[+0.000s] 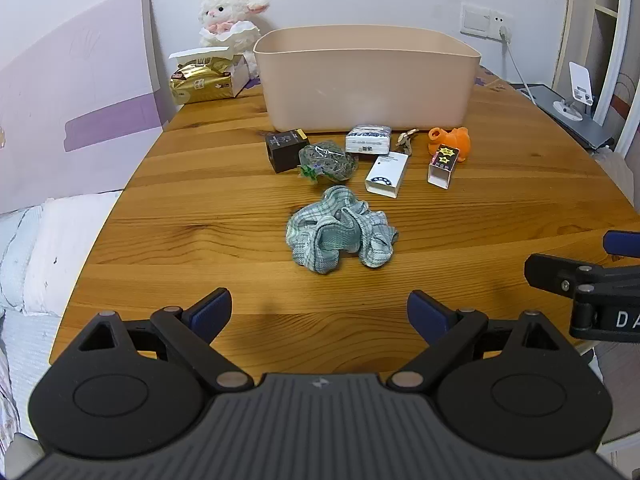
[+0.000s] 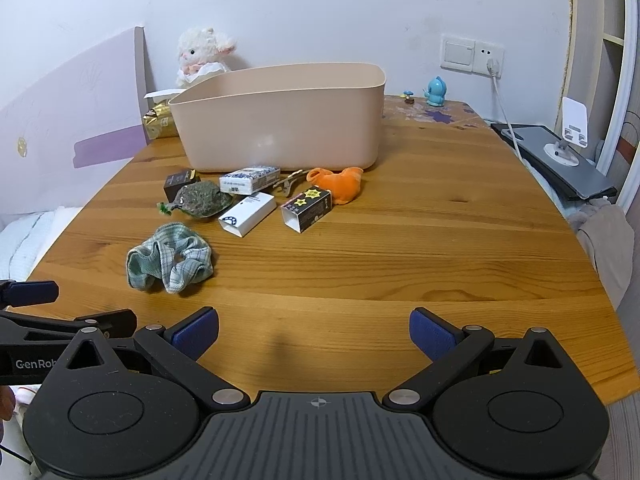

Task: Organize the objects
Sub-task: 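Move the left tool toward the green plaid scrunchie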

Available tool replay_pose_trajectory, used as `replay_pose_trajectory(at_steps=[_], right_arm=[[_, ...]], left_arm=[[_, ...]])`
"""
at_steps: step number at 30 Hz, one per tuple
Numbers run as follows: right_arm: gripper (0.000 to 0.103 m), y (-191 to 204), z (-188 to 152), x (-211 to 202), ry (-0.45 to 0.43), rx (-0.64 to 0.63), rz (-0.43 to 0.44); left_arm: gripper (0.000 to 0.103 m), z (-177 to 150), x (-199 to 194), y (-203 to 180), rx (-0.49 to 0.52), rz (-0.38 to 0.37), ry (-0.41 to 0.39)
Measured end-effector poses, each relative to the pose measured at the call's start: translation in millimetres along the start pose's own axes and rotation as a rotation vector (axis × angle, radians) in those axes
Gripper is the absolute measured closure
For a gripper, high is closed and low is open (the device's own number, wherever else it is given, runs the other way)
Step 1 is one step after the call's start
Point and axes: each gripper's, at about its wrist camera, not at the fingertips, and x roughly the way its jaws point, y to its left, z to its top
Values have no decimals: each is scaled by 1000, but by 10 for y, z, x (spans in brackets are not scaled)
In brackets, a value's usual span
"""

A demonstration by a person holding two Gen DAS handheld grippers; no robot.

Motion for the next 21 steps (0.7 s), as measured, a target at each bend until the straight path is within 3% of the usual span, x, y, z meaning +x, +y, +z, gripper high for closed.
replay_pose_trajectory(at_steps=[21], right_arm=[[0,-12,63,40,-1,-7,-2]], left_arm=[[8,30,-5,-14,5,4,-2]])
